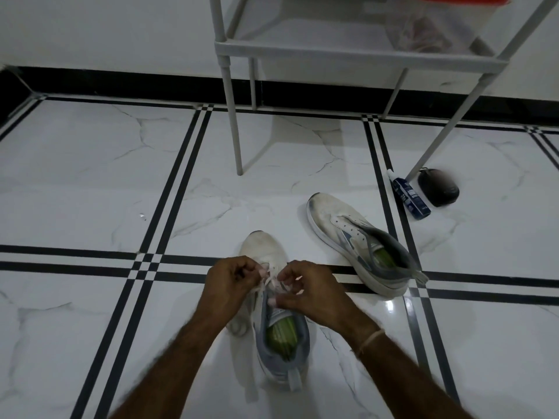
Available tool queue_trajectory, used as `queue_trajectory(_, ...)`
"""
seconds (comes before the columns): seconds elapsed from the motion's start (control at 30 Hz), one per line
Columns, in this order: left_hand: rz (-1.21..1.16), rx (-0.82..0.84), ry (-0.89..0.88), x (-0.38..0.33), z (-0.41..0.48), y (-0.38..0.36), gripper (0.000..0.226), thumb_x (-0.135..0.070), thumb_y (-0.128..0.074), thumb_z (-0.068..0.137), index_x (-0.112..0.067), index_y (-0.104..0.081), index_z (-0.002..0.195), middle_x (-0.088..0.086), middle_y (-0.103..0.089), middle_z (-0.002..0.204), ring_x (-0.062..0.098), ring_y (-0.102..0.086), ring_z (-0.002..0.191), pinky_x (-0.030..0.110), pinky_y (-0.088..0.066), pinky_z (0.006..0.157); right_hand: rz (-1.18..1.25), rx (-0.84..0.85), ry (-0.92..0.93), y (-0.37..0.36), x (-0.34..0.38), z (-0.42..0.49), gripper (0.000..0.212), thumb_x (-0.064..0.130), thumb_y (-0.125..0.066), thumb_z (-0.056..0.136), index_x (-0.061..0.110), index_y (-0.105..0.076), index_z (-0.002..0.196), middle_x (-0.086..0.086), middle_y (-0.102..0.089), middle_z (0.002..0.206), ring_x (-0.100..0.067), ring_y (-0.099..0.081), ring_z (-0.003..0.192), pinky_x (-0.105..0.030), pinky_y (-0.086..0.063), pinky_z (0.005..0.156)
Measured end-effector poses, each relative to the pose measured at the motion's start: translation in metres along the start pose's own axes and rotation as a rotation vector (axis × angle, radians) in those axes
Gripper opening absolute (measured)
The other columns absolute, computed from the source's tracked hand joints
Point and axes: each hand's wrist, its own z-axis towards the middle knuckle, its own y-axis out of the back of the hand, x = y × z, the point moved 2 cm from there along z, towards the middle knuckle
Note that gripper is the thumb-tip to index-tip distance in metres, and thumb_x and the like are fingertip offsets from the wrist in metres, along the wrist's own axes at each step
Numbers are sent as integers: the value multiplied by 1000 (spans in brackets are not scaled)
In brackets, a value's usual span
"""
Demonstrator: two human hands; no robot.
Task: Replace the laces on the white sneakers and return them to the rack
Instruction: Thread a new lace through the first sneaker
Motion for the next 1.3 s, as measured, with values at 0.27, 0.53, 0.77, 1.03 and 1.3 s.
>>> queue_trajectory(0.27, 74, 60, 5, 6, -8, -12, 8, -32, -76, 82, -24, -79, 79, -9, -76, 78, 5, -70, 79, 28, -57, 77, 45, -80, -35, -4, -12, 0, 14, 13, -71, 90, 17, -83, 97, 7, -79, 86, -3, -72, 81, -22, -58, 76)
queue_trajectory(0.53, 238, 102, -68, -3, -7, -19, 11, -33, -70, 75, -23, -76, 77, -11, -73, 76, 3, -68, 77, 34, -57, 77, 196, -126, -149, -12, -29, -4, 14, 15, -69, 93, 17, -82, 96, 3, -79, 88, -16, -74, 84, -42, -63, 76)
queue_trajectory(0.77, 463, 253, -174, -15, 3, -14, 6, -34, -67, 73, -29, -70, 73, -14, -64, 72, 3, -62, 72, 26, -51, 68, 208, -179, -158, -16, -31, -9, 14, 12, -70, 92, 13, -82, 100, 1, -79, 95, -14, -73, 89, -43, -62, 85)
queue_trajectory(1.03, 639, 387, -193, -25, 16, -20, 15, -24, -75, 80, -28, -63, 73, -4, -72, 83, 12, -67, 82, 28, -54, 76, 195, -176, -178, -17, -30, -11, 14, 16, -70, 93, 14, -81, 102, 2, -78, 98, -13, -72, 92, -42, -61, 87)
queue_trajectory(1.3, 619, 373, -190, -23, 14, -27, 10, -24, -75, 80, -20, -68, 74, -13, -58, 68, 6, -56, 68, 15, -40, 61, 218, -157, -178, -16, -27, -13, 13, 17, -70, 93, 15, -80, 102, 3, -78, 95, -12, -73, 89, -44, -62, 86)
